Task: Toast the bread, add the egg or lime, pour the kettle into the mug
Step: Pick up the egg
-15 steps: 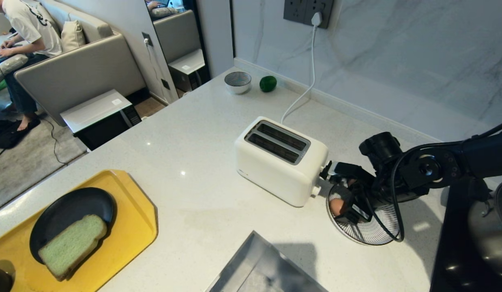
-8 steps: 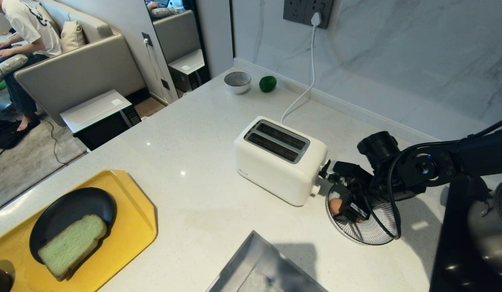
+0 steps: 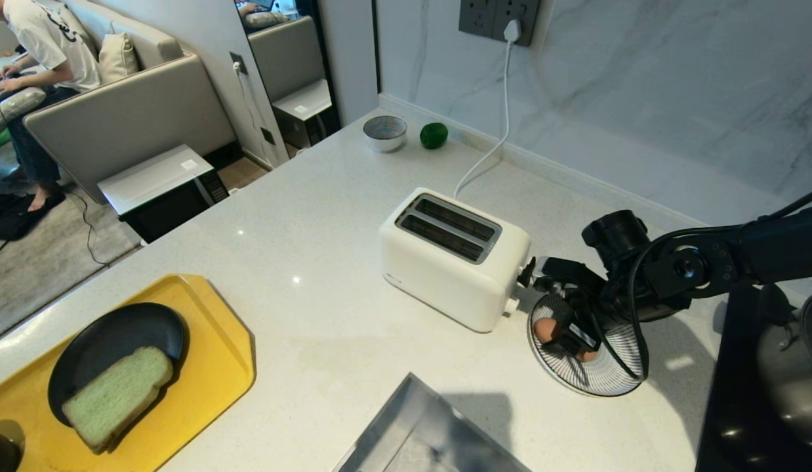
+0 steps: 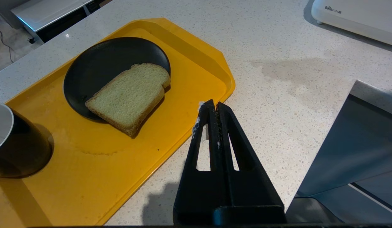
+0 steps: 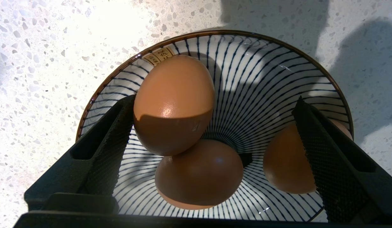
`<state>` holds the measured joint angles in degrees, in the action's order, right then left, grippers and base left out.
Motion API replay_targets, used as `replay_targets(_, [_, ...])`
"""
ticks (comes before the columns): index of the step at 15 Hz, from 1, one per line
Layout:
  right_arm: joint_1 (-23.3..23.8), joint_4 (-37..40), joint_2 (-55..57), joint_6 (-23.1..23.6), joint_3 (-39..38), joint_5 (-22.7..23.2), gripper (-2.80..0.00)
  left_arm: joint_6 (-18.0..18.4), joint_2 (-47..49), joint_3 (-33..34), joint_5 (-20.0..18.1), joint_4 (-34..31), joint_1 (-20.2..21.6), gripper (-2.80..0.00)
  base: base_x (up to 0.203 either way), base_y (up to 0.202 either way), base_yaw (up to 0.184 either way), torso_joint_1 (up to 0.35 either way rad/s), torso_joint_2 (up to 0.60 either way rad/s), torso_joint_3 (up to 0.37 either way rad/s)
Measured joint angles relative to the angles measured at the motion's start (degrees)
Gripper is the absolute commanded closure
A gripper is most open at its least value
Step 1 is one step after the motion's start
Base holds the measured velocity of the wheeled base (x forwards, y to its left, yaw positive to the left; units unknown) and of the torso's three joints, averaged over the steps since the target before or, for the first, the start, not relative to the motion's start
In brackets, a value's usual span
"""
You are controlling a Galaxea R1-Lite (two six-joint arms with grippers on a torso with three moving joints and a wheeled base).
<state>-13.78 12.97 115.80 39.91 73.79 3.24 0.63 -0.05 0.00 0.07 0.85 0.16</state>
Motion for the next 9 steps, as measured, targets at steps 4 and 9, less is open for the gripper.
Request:
replay_targets(4, [-0.1, 0.0, 0.1, 0.3, 0.0, 0.1, -2.8, 0.1, 0.0, 0.0, 0.0, 0.0, 0.0, 0.0, 0.0, 0.0, 0.0, 0.0, 0.0, 0.0])
replay_targets(9, [-0.2, -0.1, 0.2, 1.3, 0.0, 0.3, -2.8, 0.0, 0.0, 0.0, 0.0, 0.0, 0.0, 0.0, 0.0, 0.0, 0.0, 0.0, 0.0, 0.0])
